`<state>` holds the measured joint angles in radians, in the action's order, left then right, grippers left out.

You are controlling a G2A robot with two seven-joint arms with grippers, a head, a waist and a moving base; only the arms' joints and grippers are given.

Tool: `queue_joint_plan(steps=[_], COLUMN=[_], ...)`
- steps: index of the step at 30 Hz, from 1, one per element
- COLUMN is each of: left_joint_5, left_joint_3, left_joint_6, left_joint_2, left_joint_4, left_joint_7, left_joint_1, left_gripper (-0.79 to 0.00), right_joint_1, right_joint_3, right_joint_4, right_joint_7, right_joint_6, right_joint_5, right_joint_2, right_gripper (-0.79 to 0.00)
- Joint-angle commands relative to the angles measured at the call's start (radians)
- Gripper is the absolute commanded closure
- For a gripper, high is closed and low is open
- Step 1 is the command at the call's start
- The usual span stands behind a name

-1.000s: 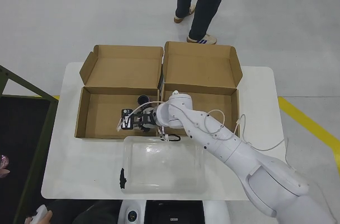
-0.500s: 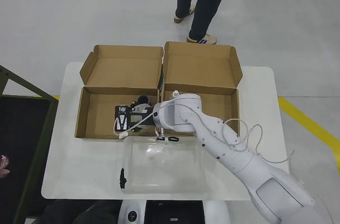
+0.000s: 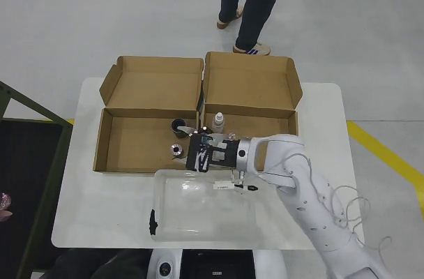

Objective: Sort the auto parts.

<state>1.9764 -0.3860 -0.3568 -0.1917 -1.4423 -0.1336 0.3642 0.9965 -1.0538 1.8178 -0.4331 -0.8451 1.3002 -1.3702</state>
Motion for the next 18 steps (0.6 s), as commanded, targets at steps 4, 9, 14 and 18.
queue_joint_plan(steps=[4, 9, 14, 18], left_joint_5=[0.000, 0.000, 0.000, 0.000], left_joint_3=[0.000, 0.000, 0.000, 0.000], left_joint_6=[0.000, 0.000, 0.000, 0.000], left_joint_2=[0.000, 0.000, 0.000, 0.000], left_joint_4=[0.000, 0.000, 0.000, 0.000], left_joint_7=[0.000, 0.000, 0.000, 0.000], left_joint_1=[0.000, 0.000, 0.000, 0.000], left_gripper=[-0.785, -0.785, -0.785, -0.785], right_joint_1=[0.098, 0.202, 0.316, 0.399], right_joint_3=[-0.130, -0.254, -0.359, -0.424], right_joint_4=[0.051, 0.114, 0.164, 0.177], right_joint_7=[0.066, 0.145, 0.221, 0.305], right_joint_6=[-0.010, -0.005, 0.017, 0.052], right_joint_5=[0.016, 0.030, 0.066, 0.093], right_joint_2=[0.028, 0.051, 0.070, 0.081], right_gripper=[-0.480, -0.523, -0.588, -0.637])
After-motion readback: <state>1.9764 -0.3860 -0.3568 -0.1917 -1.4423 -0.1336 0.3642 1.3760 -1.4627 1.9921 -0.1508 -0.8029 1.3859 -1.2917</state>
